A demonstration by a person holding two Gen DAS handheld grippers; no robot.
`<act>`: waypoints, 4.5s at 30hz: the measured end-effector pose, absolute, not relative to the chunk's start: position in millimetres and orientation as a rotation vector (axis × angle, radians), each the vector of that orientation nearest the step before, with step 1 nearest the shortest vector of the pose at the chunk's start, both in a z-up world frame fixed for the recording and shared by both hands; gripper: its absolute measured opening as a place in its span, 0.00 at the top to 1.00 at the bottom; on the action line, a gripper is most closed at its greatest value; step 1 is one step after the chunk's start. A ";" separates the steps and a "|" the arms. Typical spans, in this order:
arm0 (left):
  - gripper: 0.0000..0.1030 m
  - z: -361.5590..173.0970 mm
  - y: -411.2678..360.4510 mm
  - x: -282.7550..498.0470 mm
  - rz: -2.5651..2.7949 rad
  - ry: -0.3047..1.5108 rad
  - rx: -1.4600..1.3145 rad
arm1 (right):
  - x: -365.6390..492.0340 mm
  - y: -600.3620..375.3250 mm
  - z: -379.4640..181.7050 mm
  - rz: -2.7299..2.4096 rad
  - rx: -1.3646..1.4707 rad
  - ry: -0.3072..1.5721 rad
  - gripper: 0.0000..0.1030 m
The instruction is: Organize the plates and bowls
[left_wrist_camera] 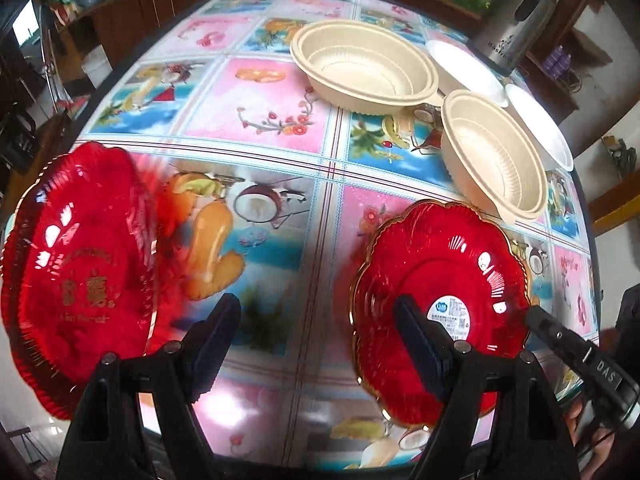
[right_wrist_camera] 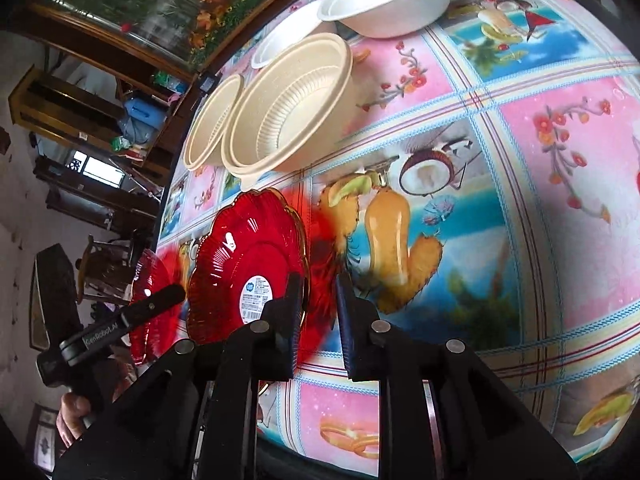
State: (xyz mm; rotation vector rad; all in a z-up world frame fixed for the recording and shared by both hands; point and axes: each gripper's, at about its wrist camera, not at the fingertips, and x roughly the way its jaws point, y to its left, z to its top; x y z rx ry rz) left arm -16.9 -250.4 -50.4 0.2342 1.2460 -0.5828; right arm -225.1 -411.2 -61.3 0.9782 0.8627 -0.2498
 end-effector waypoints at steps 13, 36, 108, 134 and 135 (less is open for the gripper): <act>0.34 -65.2 -267.8 -17.7 -0.575 1.281 0.252 | -210.7 -409.4 -68.1 -0.259 0.989 0.911 0.84; 0.88 -63.2 -275.1 -24.4 -0.688 1.252 0.240 | -204.7 -405.1 -68.9 -0.270 1.002 0.871 0.97; 0.47 17.9 -69.4 19.4 -0.344 0.886 0.217 | -14.2 -194.1 4.1 -0.039 0.294 0.815 0.92; 0.40 12.4 -264.0 -88.9 -0.600 0.739 0.457 | -212.8 -378.9 26.1 -0.365 0.480 0.588 0.70; 0.40 13.0 -269.4 -88.9 -0.604 0.737 0.456 | -216.3 -384.6 27.6 -0.378 0.478 0.584 0.70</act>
